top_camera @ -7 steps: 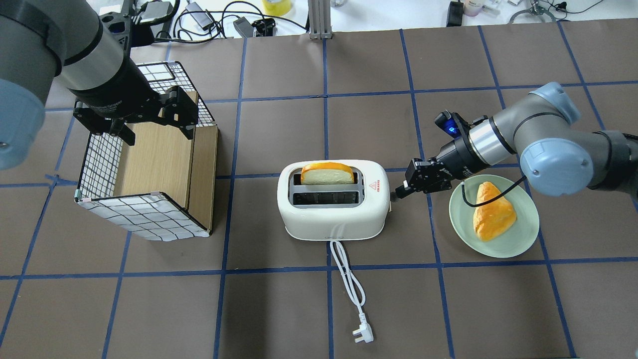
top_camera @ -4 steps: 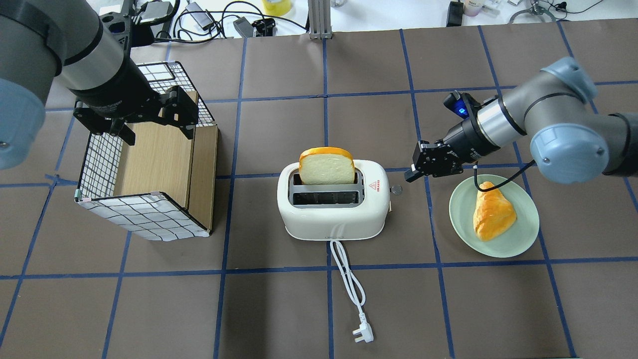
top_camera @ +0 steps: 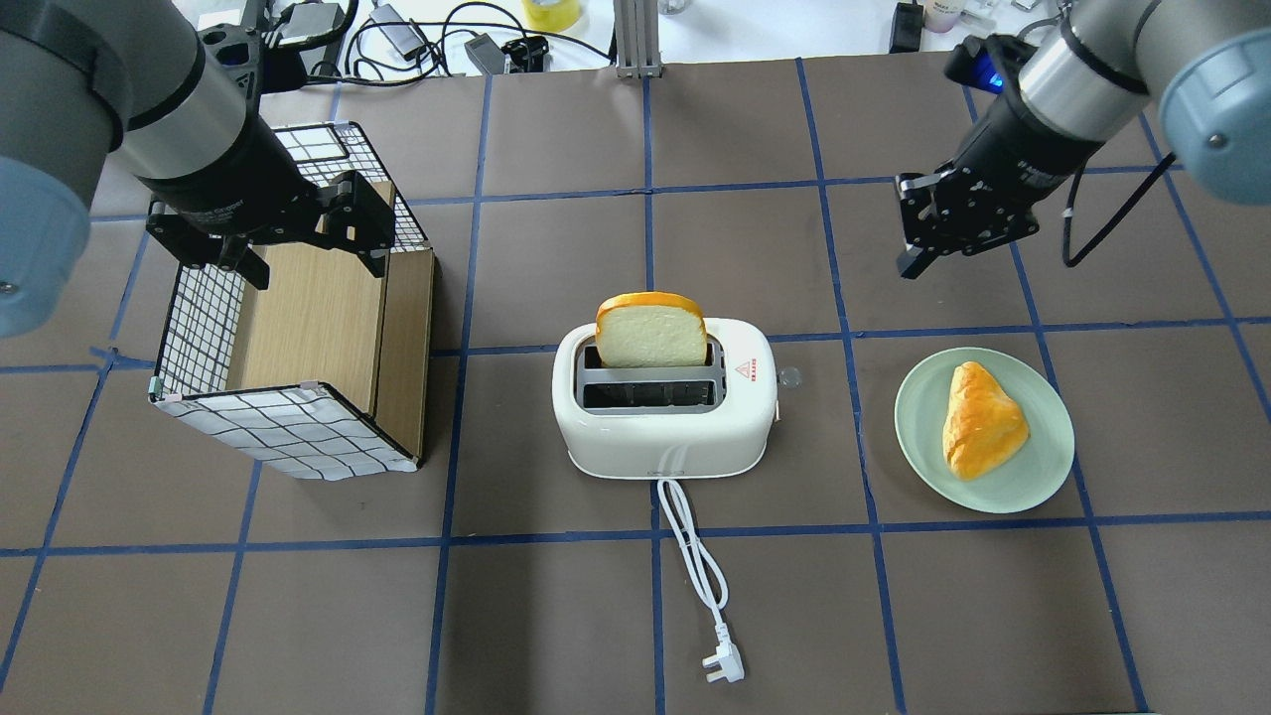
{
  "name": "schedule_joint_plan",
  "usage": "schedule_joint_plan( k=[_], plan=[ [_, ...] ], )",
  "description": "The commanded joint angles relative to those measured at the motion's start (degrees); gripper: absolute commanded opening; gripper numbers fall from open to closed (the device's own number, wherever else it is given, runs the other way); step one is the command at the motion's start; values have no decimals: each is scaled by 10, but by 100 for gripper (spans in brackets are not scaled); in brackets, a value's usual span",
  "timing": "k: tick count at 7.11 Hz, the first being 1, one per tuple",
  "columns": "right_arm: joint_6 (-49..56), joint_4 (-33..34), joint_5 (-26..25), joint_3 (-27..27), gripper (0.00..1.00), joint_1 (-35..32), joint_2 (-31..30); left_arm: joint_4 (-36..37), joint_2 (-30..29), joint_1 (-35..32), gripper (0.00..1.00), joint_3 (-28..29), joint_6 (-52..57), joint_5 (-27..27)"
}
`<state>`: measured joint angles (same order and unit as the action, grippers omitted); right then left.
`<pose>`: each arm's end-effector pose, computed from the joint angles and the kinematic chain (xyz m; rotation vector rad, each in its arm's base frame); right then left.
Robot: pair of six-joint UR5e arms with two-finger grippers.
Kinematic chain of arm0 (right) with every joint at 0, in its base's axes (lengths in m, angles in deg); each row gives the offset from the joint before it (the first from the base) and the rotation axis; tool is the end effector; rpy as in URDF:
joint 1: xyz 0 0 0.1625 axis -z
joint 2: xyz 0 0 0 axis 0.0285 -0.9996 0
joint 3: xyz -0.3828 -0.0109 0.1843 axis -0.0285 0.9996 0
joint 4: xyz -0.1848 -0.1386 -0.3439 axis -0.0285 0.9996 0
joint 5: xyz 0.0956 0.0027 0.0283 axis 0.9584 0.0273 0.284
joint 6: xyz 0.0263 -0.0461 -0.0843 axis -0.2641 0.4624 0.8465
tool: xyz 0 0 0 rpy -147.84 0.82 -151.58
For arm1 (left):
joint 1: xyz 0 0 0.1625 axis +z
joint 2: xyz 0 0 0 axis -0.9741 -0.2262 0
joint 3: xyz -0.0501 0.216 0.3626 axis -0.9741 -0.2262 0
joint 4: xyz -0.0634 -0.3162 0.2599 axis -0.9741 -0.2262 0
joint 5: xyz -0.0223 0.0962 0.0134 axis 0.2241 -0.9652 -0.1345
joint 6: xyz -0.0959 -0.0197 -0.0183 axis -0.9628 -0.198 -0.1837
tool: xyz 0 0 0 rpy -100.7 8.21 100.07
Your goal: Press toaster with right arm
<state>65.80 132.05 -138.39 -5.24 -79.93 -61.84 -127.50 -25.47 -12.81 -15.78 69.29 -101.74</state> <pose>0.0824 -0.5124 0.4458 0.0724 2.8843 0.1515 -0.1293 -0.4541 0.4937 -0.1305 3.1213 -0.0968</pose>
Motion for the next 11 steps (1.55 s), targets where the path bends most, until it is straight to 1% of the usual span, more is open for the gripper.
schedule_joint_plan(
  k=[1, 2, 3, 4, 5, 6, 7, 11],
  plan=[
    [-75, -44, -100, 85, 79, -38, 0, 0, 0, 0, 100, 0, 0, 1],
    [-117, -24, -129, 90, 95, -68, 0, 0, 0, 0, 100, 0, 0, 1],
    [-146, 13, -178, 90, 98, -98, 5, 0, 0, 0, 100, 0, 0, 1],
    [-137, 27, -208, 82, 100, -111, 7, 0, 0, 0, 100, 0, 0, 1],
    [-138, 50, -202, 81, 100, -112, 8, 0, 0, 0, 100, 0, 0, 0],
    [-136, 65, -166, 80, 100, -112, 9, 0, 0, 0, 100, 0, 0, 1],
    [-132, 74, -164, 79, 100, -111, 9, 0, 0, 0, 100, 0, 0, 0],
    [-131, 76, -168, 78, 100, -111, 9, 0, 0, 0, 100, 0, 0, 0]
  ],
)
